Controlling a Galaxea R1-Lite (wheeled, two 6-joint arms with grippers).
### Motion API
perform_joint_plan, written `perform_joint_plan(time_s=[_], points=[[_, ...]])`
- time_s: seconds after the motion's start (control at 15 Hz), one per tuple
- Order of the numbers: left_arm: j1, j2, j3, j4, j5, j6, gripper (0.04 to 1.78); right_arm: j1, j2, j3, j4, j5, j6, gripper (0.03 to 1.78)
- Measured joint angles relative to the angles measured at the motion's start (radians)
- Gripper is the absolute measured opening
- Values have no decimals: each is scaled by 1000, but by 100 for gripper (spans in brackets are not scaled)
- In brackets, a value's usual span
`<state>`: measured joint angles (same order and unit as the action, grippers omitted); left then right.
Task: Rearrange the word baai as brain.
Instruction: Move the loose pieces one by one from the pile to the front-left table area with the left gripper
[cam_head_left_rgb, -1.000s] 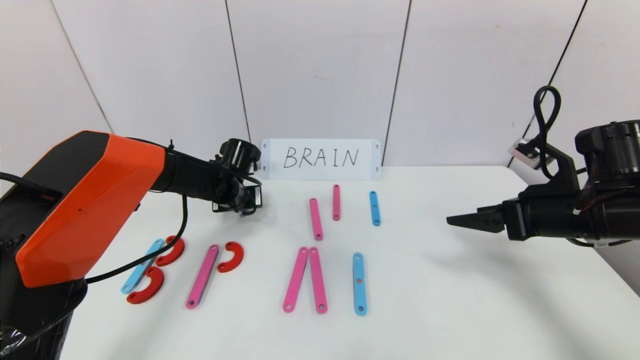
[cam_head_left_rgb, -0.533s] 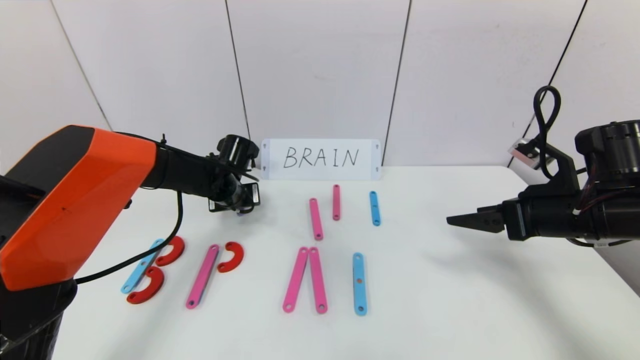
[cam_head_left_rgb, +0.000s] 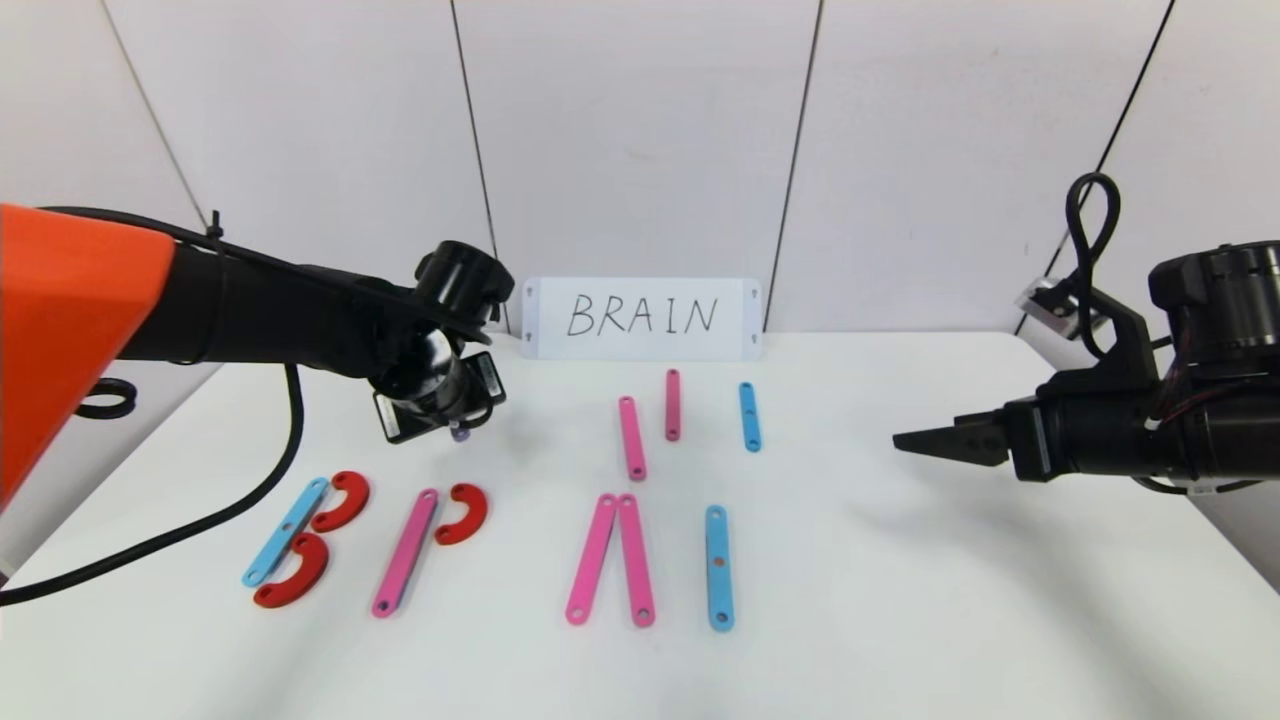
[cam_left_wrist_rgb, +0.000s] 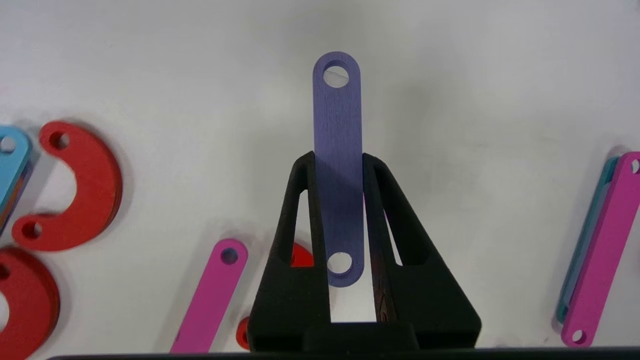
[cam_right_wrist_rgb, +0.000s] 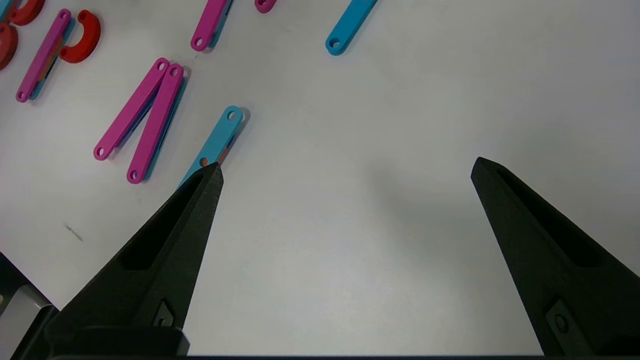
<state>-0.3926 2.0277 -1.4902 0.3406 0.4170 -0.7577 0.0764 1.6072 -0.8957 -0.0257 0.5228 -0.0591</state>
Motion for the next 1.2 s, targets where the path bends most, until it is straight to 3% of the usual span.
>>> perform_joint_plan(time_s=[0.13, 0.53, 0.8, 1.2], points=[[-27, -54, 65, 16, 32, -68, 27, 0, 2, 0, 0, 0, 0, 174], [-139, -207, 324, 3, 36, -81, 27, 1, 6, 1, 0, 0, 0, 174], [-199, -256, 460, -83, 40, -83, 27, 0, 9, -9, 0, 4, 8, 174], [-236, -264, 544, -156, 43, -137, 27, 1, 16, -11, 0, 13, 6, 174]])
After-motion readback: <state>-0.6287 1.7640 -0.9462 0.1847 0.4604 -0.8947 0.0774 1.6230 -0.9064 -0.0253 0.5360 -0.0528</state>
